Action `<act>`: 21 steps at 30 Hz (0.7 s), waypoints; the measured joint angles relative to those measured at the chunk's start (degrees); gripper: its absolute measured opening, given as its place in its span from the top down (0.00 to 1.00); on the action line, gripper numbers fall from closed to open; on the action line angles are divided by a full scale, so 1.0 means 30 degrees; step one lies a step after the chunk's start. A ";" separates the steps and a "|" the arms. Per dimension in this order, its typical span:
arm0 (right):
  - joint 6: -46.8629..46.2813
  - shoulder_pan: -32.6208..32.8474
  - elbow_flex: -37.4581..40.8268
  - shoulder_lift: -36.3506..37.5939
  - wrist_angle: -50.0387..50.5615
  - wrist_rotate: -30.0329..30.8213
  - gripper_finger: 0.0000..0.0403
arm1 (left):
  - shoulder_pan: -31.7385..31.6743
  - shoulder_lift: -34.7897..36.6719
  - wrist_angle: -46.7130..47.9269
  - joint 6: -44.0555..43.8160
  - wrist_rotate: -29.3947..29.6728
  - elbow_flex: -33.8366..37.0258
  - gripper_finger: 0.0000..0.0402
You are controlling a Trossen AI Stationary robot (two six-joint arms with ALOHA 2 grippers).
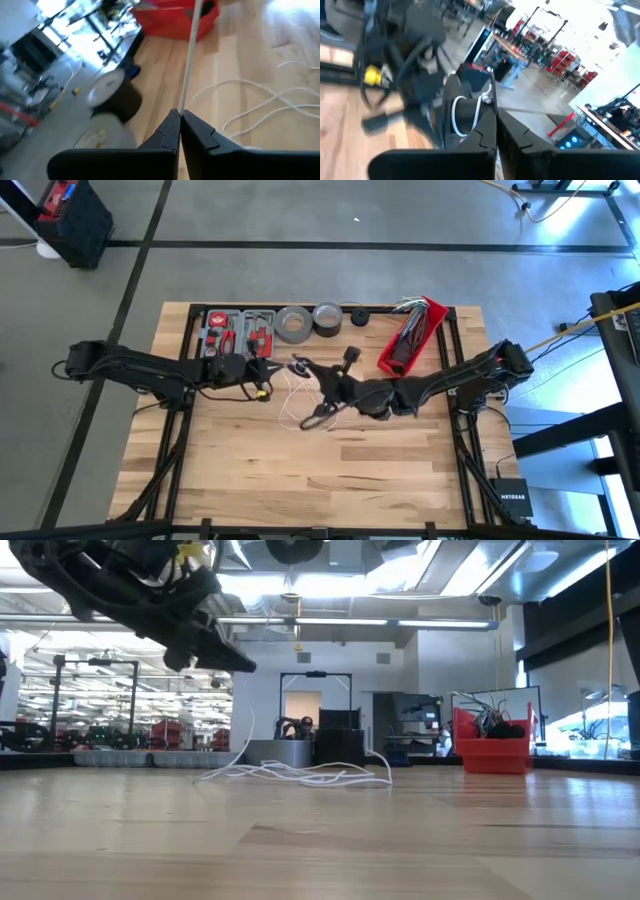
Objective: Coil cords
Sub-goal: Coil the white wire on the black spool
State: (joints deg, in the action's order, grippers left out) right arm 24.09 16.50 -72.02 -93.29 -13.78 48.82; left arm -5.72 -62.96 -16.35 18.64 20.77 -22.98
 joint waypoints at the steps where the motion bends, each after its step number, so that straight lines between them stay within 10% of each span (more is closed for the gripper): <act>1: -0.0172 -0.0234 0.0005 -0.0164 0.0398 -0.0197 0.99 | -0.0014 0.0636 0.0601 -0.0156 0.0081 0.0036 0.99; 21: -0.2125 -0.4085 0.0078 -0.3561 0.1920 -0.4873 0.99 | -0.0502 1.0365 0.4940 -0.4882 -0.2066 -0.0023 0.99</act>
State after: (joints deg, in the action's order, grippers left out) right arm 17.72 4.25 -71.79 -103.97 -8.02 34.20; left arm -7.22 -31.87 -1.53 3.99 14.57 -23.05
